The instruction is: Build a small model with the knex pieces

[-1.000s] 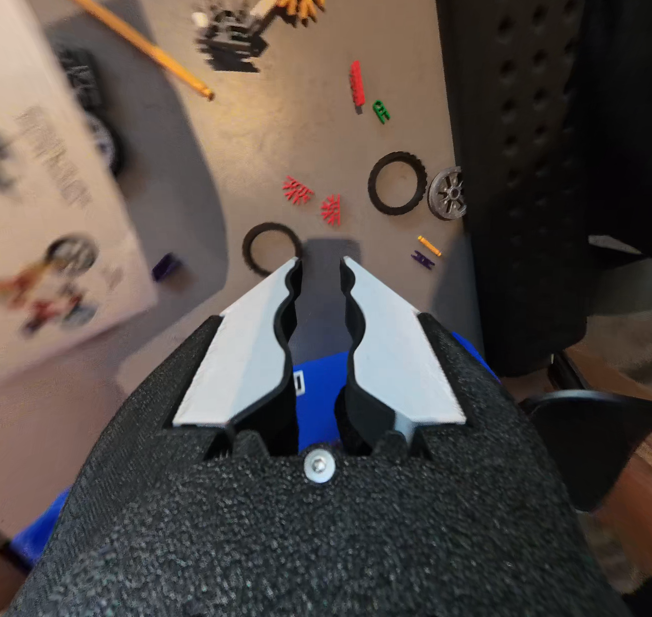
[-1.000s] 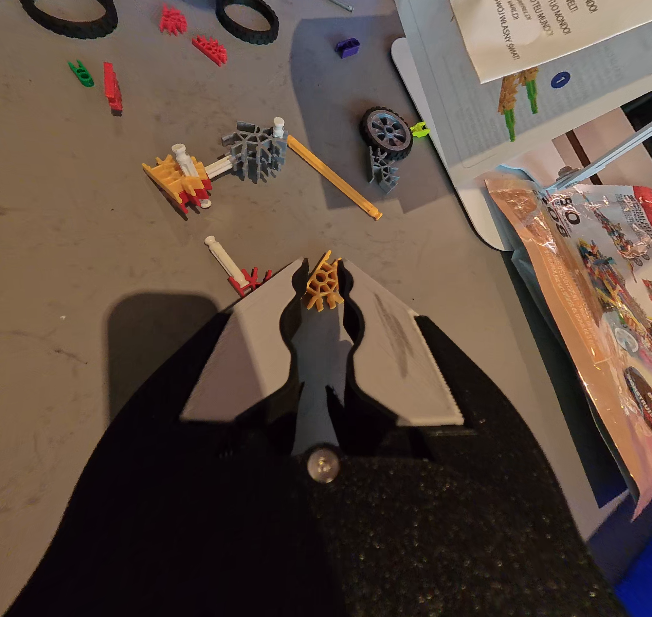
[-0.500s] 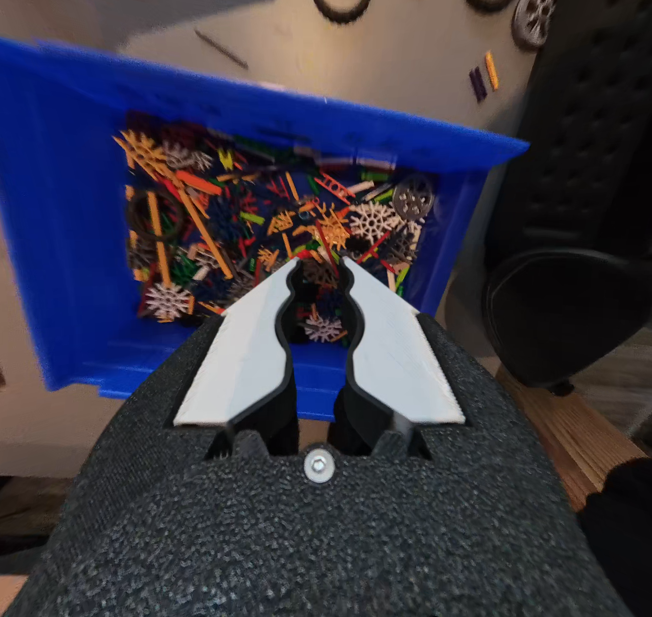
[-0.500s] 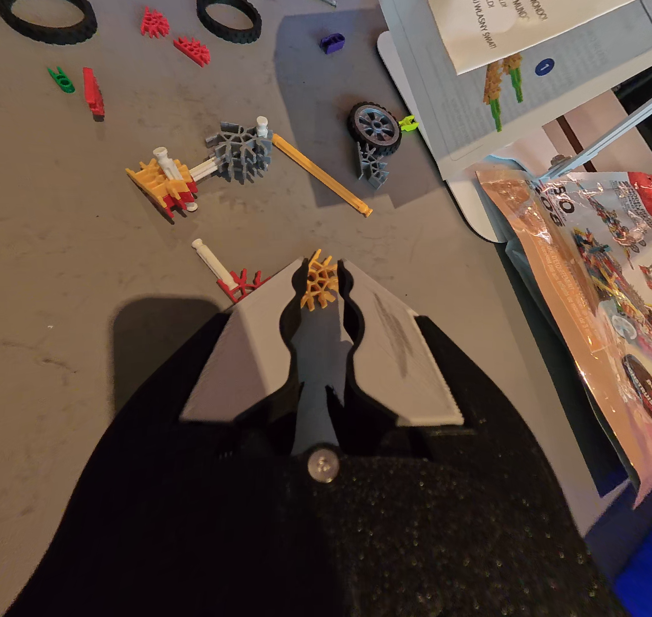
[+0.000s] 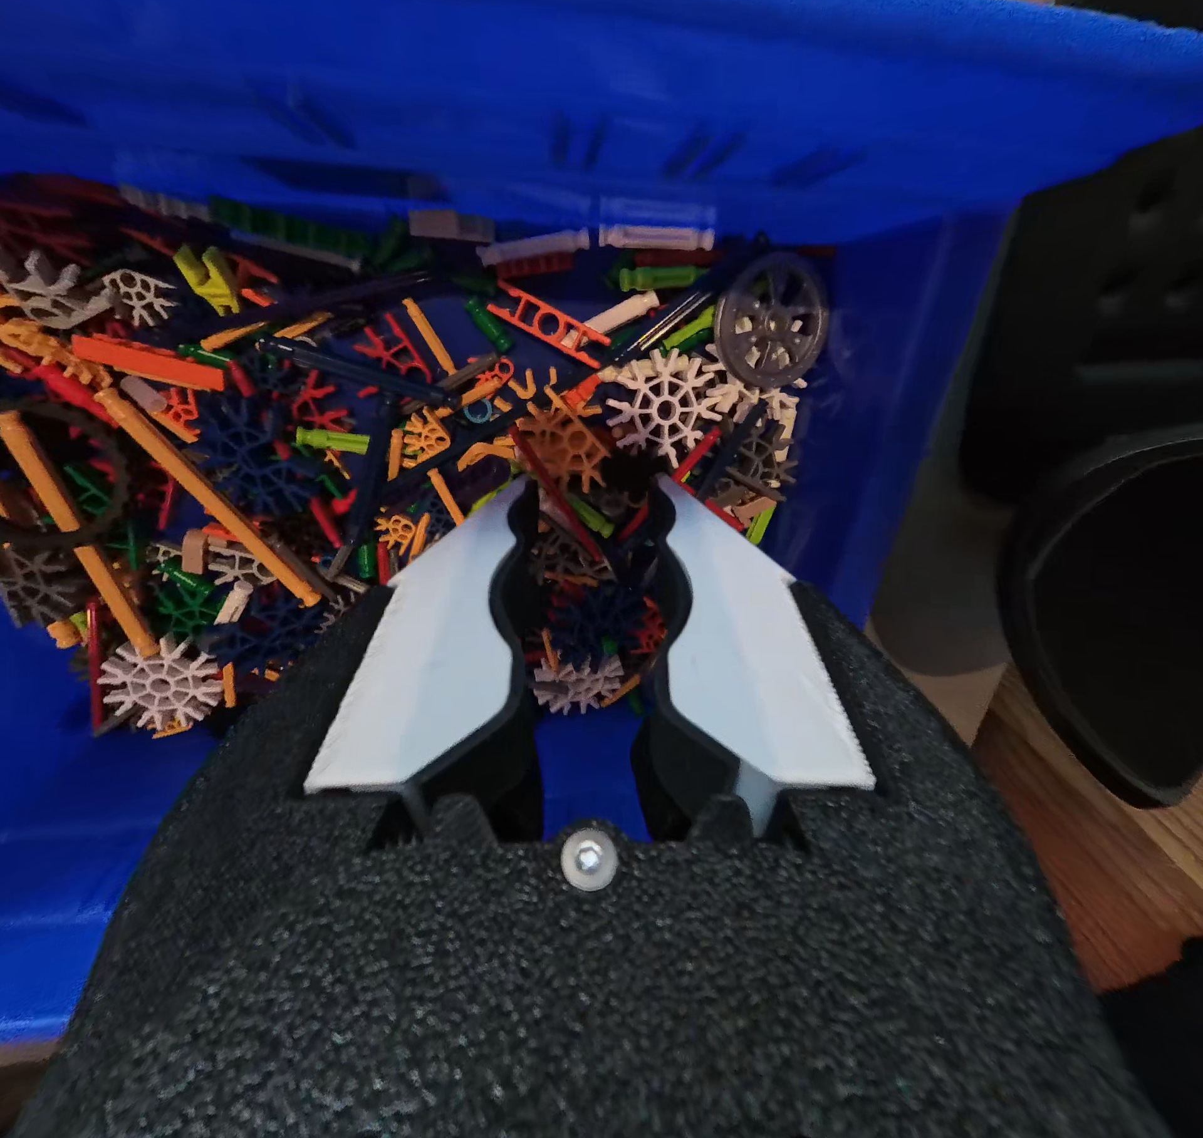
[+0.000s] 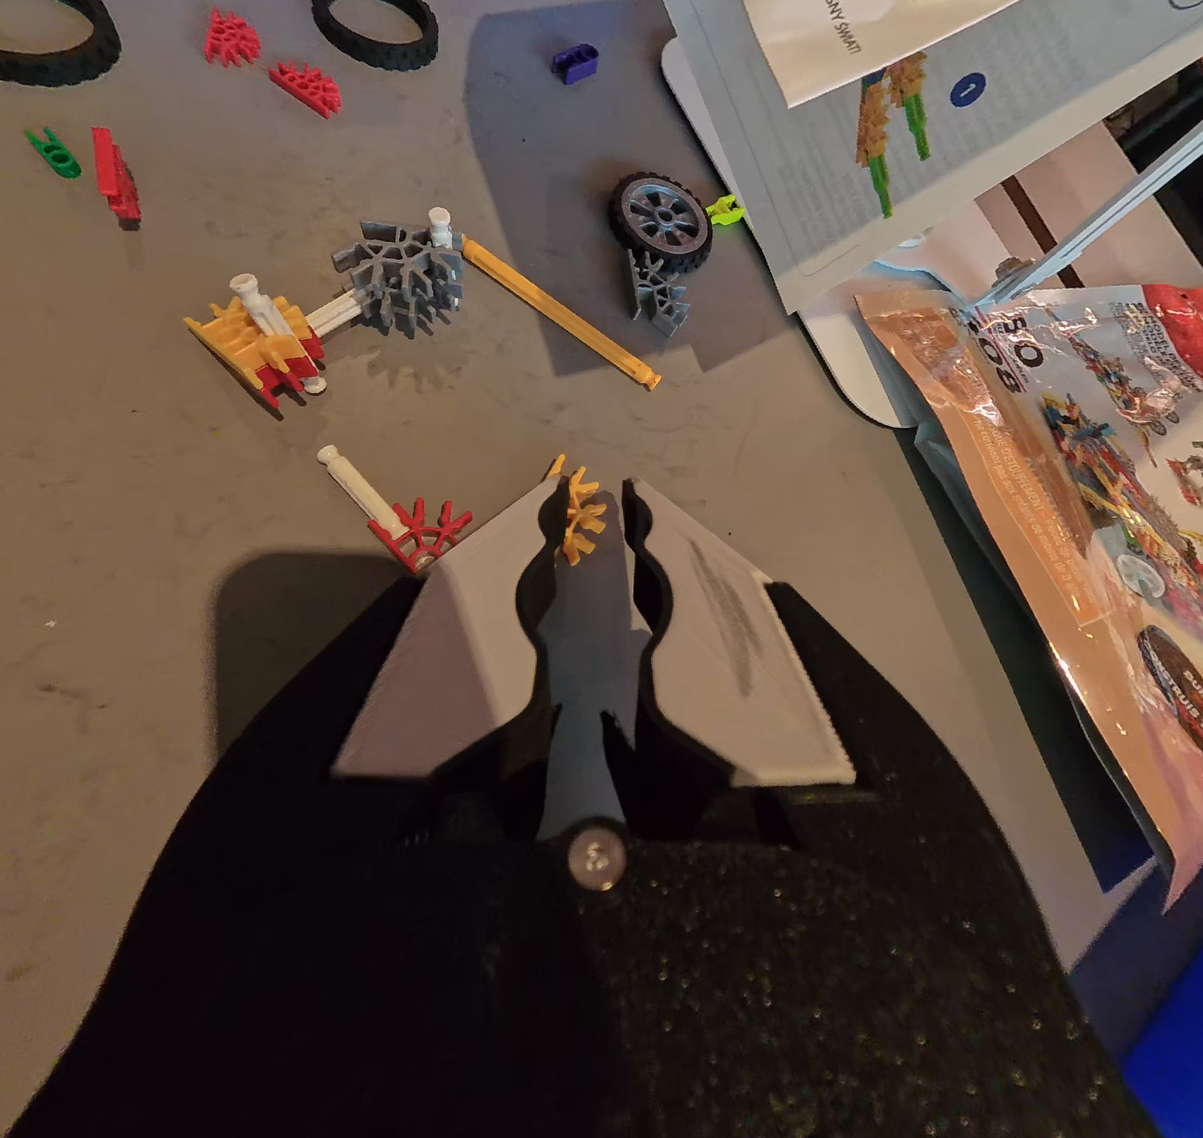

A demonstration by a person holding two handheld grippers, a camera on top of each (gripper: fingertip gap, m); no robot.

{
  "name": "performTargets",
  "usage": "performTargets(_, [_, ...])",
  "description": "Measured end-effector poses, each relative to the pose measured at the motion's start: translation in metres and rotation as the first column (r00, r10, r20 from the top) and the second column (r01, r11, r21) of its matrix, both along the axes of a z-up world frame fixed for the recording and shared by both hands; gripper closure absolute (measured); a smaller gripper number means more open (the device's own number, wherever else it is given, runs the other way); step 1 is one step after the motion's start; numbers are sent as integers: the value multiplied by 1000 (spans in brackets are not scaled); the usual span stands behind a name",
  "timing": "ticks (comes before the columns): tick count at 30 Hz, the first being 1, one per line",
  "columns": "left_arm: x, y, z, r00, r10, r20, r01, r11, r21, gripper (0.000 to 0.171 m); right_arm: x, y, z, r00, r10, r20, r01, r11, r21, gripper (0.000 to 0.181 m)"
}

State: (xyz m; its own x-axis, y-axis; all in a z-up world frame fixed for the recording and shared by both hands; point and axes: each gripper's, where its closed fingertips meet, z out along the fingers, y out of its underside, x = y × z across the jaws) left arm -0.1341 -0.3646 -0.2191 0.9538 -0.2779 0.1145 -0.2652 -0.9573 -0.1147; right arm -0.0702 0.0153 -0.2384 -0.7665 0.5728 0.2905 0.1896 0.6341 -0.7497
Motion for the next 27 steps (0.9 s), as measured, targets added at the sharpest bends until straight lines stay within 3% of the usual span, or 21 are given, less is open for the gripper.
performTargets(9, [5, 9, -14, 999, -37, 3, 37, 999, 36, 140, -2, 1, -1, 1000, -13, 7, 13, 1000, 1, 166])
performTargets(18, [-2, 10, -17, 1000, -7, -7, 7, 997, 73, 168, -4, 3, -2, 1000, -28, 10, 28, 1000, 5, 166])
performTargets(27, [-10, -14, -19, 999, 32, -3, -32, 999, -28, 171, -6, 5, -2, 999, -39, 12, 39, 999, 8, 166])
